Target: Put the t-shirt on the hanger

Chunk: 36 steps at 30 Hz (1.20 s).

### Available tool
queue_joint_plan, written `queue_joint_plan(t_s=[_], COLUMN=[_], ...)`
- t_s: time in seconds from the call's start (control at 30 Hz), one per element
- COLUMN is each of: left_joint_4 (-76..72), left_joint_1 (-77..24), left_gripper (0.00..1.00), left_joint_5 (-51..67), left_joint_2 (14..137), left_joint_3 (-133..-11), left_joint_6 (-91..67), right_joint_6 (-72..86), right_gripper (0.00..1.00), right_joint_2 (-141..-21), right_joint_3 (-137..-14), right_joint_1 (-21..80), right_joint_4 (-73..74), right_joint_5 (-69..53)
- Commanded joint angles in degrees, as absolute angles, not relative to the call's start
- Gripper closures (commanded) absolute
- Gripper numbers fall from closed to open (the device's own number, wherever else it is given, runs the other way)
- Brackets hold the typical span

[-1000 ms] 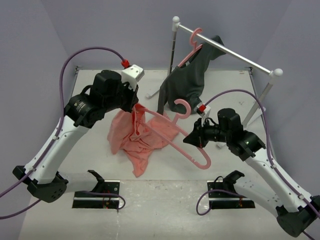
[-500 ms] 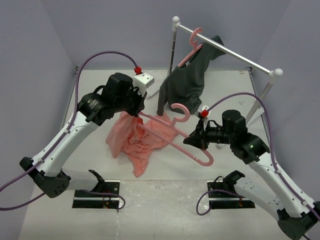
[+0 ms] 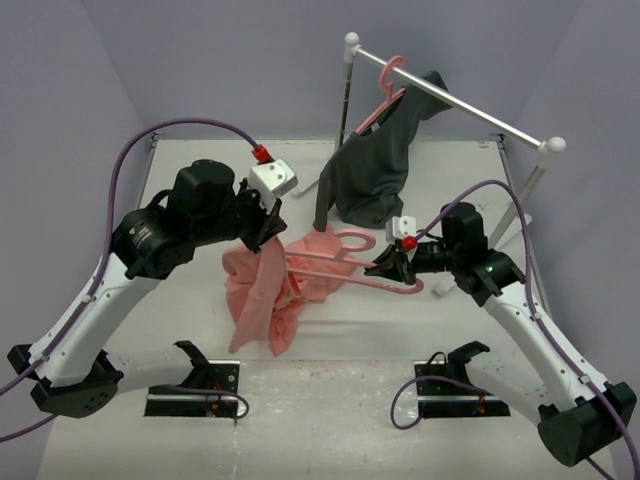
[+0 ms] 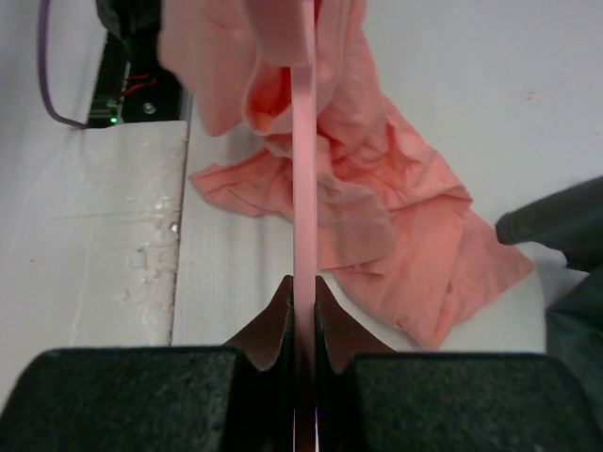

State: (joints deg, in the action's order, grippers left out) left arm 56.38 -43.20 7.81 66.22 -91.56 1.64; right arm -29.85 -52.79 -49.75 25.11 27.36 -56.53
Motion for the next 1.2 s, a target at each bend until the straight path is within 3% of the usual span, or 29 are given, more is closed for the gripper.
queue_joint_plan(t_s=[0.0, 0.17, 0.27, 0.5, 0.6, 0.77, 0.87, 0.9, 0.97, 1.0, 1.03, 1.1, 1.17], left_joint_4=[56.60, 55.90, 54.97, 52.44, 51.62, 50.36, 49.37, 48.59, 45.35, 44.36, 43.30, 41.16, 39.01], left_joint_1=[-43.96, -44.47, -44.80, -45.29, -45.68, -46.59, -46.67, -46.67, -46.67, -46.67, -46.67, -46.67, -46.67], left_gripper=[1.00, 1.00, 1.00, 1.00, 1.00, 1.00, 1.00, 1.00, 1.00, 0.99, 0.97, 0.74, 0.28], left_joint_5=[7.84, 6.74, 11.86, 22.58, 28.07, 30.01, 21.36, 20.92, 2.99, 0.03, -2.54, -3.26, -3.05], left_joint_2=[63.74, 61.96, 62.48, 72.47, 77.01, 82.73, 82.40, 81.80, 79.37, 78.65, 77.94, 76.54, 75.52], left_joint_3=[-94.49, -91.15, -89.56, -96.17, -100.49, -103.77, -103.89, -103.89, -103.36, -103.36, -103.37, -103.70, -103.99], left_joint_6=[4.45, 6.06, 7.66, 9.79, 9.93, 9.30, 7.89, 6.71, 3.69, 2.71, 2.11, 2.10, 2.11], right_joint_6=[-38.56, -47.28, -49.50, -69.96, -75.49, -50.25, -31.61, -28.90, -27.83, -26.67, -24.54, -14.21, -10.30], right_gripper=[1.00, 1.00, 1.00, 1.00, 1.00, 1.00, 1.00, 1.00, 1.00, 1.00, 1.00, 1.00, 1.00], right_joint_2=[-53.29, -55.63, -55.36, -61.58, -63.19, -57.05, -50.72, -50.30, -52.39, -53.36, -54.05, -53.94, -51.28], right_joint_3=[-53.01, -56.69, -56.72, -62.04, -61.52, -53.05, -48.15, -48.87, -54.66, -56.19, -57.39, -57.30, -52.96], right_joint_1=[22.14, 22.06, 22.08, 22.71, 23.99, 24.79, 24.96, 24.88, 24.70, 24.70, 24.79, 24.87, 25.16], right_joint_4=[29.58, 41.21, 41.75, 54.09, 55.63, 27.20, 8.74, 8.51, 16.59, 18.48, 19.64, 15.65, 9.88], right_joint_5=[-60.34, -59.77, -61.75, -83.05, -85.87, -74.64, -55.20, -54.68, -51.07, -50.25, -49.24, -45.87, -47.49])
